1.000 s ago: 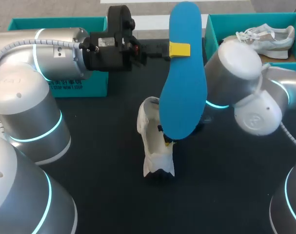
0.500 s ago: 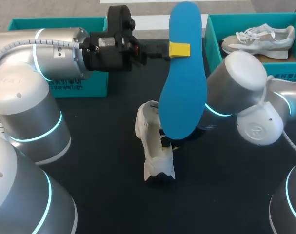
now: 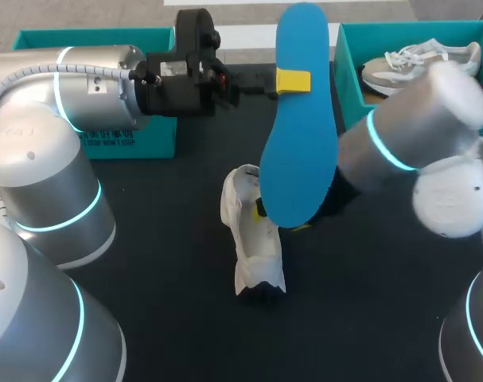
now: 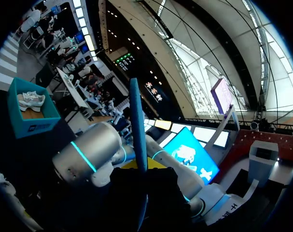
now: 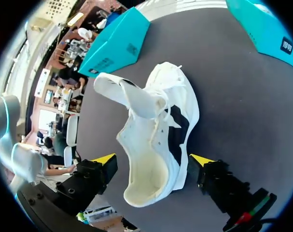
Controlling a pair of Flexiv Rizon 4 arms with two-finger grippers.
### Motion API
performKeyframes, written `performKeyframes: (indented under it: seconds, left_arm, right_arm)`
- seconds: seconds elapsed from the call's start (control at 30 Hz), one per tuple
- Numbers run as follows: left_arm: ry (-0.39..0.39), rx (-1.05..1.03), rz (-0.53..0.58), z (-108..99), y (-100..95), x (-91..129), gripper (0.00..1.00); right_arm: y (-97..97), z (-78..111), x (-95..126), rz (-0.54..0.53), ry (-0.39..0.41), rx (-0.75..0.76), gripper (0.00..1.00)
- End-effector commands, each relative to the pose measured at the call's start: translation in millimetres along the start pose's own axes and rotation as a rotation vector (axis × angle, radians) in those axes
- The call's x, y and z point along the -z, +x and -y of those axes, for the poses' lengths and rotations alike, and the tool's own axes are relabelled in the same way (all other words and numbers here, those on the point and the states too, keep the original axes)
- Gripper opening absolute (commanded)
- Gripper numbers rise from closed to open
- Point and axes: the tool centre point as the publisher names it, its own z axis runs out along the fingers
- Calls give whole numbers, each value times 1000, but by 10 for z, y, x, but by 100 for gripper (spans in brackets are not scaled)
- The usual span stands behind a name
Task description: Take the shoe out of the shoebox, open the shoe tongue, remove and reinsert the insole, then place the shoe into the shoebox
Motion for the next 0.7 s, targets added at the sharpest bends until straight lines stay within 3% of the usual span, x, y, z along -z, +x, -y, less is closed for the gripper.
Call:
performKeyframes:
  seconds: [0.03, 0.33, 0.7]
  left_arm:
    - [-1, 0, 1, -8, -9, -13, 0]
    - [-1, 0, 1, -8, -9, -13, 0]
    - [-1, 0, 1, -8, -9, -13, 0]
  right_arm:
    - [-105, 34, 247, -66, 3, 3, 100]
    - [-105, 34, 247, -66, 3, 3, 100]
    - [213, -147, 847, -340, -54, -41, 100]
